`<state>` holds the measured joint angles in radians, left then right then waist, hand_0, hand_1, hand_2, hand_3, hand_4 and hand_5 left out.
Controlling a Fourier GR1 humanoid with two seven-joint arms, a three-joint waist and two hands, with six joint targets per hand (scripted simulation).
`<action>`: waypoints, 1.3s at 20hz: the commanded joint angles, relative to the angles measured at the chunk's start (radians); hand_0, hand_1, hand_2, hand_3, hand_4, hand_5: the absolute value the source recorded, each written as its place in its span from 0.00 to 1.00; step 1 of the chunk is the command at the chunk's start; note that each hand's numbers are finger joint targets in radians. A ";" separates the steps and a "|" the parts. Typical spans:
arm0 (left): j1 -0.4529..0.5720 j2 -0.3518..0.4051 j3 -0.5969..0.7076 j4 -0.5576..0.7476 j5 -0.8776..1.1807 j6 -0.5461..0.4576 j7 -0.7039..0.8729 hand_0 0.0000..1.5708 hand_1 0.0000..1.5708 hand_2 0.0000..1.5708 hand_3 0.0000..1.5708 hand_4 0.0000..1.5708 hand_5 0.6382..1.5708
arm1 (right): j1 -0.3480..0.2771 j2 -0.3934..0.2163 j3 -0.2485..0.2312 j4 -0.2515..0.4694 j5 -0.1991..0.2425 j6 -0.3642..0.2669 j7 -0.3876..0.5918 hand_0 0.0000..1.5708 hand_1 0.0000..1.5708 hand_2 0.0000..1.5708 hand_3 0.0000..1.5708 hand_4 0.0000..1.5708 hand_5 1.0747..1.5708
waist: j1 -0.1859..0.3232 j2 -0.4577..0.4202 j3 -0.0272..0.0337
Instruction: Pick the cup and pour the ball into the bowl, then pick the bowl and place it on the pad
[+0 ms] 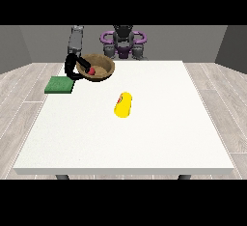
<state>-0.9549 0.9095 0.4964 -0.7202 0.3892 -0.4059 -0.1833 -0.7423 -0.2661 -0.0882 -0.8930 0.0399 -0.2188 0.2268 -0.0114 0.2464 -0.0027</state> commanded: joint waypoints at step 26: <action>-0.018 0.067 0.011 -0.247 0.077 0.086 0.081 0.00 0.00 0.00 0.00 0.03 0.96 | 0.042 -0.383 -0.237 0.346 -0.075 0.324 -0.474 1.00 1.00 1.00 0.30 0.81 0.96 | 0.017 0.209 0.0057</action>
<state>-0.9642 0.9787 0.5111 -0.8994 0.4413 -0.3361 -0.1469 -0.7217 -0.6336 -0.3155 -0.6089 -0.0538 0.1035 -0.1439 -0.0090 0.4272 0.0020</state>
